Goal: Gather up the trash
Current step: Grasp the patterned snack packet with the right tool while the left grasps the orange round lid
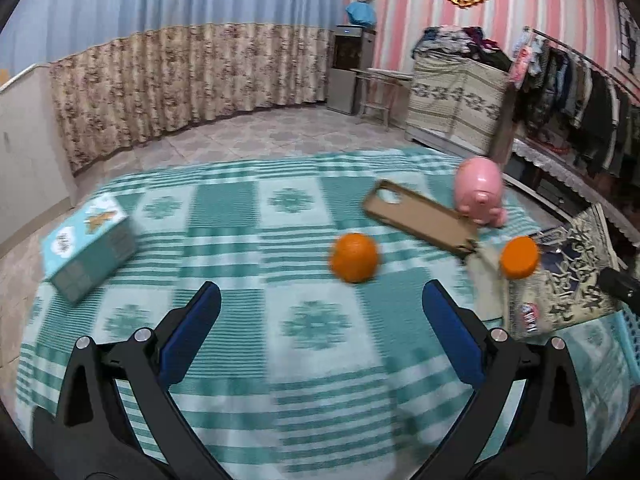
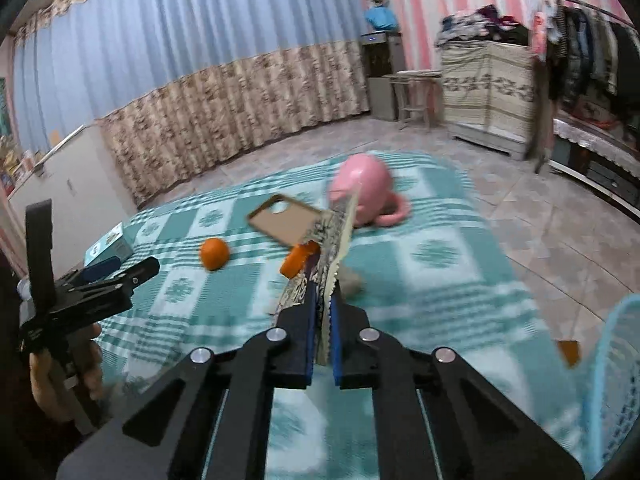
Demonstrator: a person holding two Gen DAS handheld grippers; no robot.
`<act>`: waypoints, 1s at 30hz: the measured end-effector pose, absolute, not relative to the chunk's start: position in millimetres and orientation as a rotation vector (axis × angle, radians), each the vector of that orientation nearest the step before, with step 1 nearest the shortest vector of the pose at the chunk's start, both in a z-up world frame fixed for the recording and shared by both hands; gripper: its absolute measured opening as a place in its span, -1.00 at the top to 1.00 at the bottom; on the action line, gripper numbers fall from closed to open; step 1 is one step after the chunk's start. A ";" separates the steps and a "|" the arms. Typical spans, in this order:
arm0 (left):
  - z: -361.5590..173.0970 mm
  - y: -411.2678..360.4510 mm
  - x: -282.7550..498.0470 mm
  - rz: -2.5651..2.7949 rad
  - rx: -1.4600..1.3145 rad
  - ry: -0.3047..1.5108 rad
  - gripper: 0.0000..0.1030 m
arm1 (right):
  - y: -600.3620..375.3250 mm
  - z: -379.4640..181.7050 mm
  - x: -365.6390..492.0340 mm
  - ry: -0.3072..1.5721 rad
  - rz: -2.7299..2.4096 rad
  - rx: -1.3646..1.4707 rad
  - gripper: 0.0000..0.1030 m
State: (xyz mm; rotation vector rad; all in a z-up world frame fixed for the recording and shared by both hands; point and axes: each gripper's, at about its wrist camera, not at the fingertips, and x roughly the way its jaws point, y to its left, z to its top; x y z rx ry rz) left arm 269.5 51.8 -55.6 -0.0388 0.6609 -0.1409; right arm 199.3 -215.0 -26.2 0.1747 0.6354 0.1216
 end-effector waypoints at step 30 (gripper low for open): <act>-91.1 -189.7 244.8 -0.480 0.203 0.749 -0.69 | -337.4 -97.6 189.5 0.905 0.158 0.347 0.87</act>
